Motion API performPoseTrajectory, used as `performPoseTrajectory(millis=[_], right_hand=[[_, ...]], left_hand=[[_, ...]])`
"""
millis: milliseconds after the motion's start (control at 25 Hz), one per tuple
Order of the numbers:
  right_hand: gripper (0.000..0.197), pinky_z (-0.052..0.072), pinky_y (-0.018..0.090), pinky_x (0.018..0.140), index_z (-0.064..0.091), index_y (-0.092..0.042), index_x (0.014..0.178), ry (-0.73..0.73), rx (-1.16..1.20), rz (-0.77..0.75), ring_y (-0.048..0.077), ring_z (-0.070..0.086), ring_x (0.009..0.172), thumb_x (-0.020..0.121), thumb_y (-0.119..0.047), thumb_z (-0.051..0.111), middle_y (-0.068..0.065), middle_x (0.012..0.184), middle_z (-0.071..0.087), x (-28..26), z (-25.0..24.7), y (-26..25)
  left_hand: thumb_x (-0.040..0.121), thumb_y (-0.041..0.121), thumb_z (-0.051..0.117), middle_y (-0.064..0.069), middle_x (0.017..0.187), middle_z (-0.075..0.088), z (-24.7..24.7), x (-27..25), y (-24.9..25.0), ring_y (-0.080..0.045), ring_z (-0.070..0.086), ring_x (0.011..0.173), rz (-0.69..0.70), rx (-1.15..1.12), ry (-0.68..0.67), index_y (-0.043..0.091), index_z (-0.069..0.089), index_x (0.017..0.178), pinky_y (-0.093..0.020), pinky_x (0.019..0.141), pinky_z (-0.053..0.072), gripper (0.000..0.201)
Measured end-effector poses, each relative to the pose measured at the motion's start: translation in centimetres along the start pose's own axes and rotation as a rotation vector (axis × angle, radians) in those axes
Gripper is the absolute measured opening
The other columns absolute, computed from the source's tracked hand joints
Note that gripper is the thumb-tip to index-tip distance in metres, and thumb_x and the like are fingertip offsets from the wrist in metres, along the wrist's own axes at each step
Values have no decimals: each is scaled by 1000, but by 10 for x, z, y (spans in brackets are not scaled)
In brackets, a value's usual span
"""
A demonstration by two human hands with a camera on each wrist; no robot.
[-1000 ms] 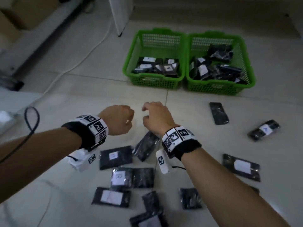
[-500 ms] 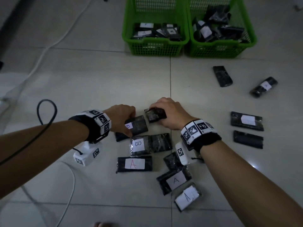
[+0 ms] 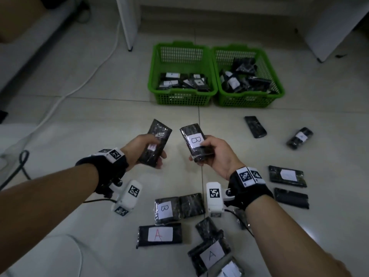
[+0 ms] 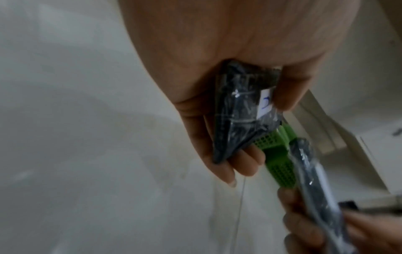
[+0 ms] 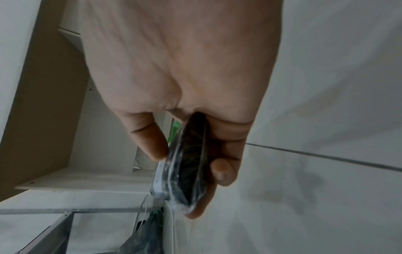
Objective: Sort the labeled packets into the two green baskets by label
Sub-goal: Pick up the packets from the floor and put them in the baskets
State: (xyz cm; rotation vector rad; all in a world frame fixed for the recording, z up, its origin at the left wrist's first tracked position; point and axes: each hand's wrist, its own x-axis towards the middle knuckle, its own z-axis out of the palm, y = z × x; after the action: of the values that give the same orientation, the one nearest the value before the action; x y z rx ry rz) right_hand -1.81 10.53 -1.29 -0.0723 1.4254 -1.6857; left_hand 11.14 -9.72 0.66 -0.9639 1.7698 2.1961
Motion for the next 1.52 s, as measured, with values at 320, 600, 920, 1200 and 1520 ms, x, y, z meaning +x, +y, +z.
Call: performPoseTrajectory(millis=[320, 600, 920, 1200, 1520], right_hand=[[32, 36, 27, 47, 61, -12, 120, 80, -124, -166, 32, 66, 64, 90, -4, 64, 18, 91, 73, 16, -11, -41], [18, 63, 40, 73, 68, -3, 100, 300, 4, -305, 39, 71, 77, 89, 11, 62, 24, 106, 70, 42, -49, -85], [49, 53, 34, 99, 70, -21, 124, 680, -813, -608, 16, 68, 105, 77, -27, 86, 0, 115, 73, 110, -102, -158], [49, 37, 49, 111, 65, -25, 133, 636, -1279, -596, 28, 49, 134, 90, -48, 69, 6, 133, 66, 173, -135, -152], [55, -2, 54, 124, 45, -21, 149, 591, -1457, -598, 28, -1, 156, 99, -42, 52, 10, 169, 8, 175, -138, -133]], left_hand=[[94, 30, 30, -28, 93, 64, -2, 17, 55, -37, 64, 69, 74, -300, 59, -4, 60, 109, -49, 66, 59, 48], [90, 11, 64, -21, 105, 69, 14, 69, 88, -29, 66, 78, 369, 53, 456, 17, 52, 125, -49, 72, 61, 38], [87, 5, 63, -2, 112, 67, 71, 156, 132, -13, 63, 84, 524, 312, 560, 23, 64, 121, -21, 75, 52, 38], [90, 52, 43, -7, 156, 32, 68, 199, 118, -29, 26, 143, 174, 937, 630, 33, 23, 154, -49, 117, 21, 70], [86, 72, 12, -11, 164, 9, 48, 201, 126, -33, 2, 151, -142, 1180, 561, 38, 17, 153, -56, 119, 4, 75]])
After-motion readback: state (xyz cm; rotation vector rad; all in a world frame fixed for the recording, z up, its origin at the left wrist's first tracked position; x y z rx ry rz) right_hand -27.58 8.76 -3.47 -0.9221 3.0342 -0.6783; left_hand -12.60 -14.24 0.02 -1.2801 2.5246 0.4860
